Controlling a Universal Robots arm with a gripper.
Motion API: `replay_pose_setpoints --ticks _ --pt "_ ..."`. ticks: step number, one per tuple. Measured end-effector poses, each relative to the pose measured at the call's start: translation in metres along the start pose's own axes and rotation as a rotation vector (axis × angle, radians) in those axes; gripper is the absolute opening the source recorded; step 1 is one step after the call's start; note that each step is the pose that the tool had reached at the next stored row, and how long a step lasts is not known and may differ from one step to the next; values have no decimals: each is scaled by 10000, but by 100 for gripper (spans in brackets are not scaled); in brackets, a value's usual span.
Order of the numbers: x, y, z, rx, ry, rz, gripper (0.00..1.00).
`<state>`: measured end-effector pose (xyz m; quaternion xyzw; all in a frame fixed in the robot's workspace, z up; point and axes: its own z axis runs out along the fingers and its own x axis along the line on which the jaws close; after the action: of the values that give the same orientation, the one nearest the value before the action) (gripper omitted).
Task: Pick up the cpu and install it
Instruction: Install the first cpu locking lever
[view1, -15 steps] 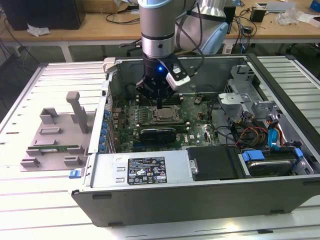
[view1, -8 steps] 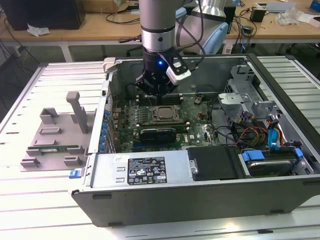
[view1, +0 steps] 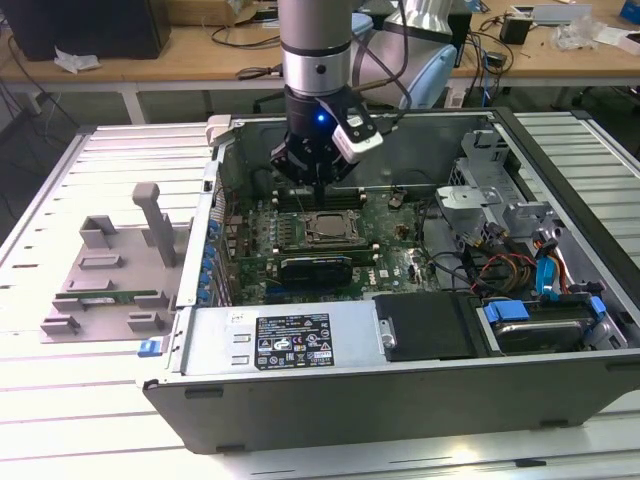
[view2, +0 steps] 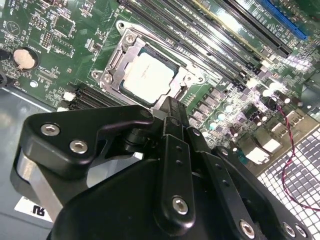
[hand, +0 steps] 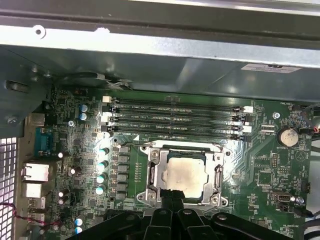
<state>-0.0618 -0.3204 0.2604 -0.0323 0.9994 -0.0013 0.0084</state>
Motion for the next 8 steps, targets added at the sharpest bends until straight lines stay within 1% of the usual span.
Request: replay_pose_setpoints --ticks 2,3,5,7,8 --pt "18 1 -1 0 0 0 11" --pt "39 2 -1 1 0 0 11" --pt "107 7 -2 0 -3 1 11" --pt "150 10 -2 0 -6 0 11" --pt "190 13 -3 0 -8 1 11"
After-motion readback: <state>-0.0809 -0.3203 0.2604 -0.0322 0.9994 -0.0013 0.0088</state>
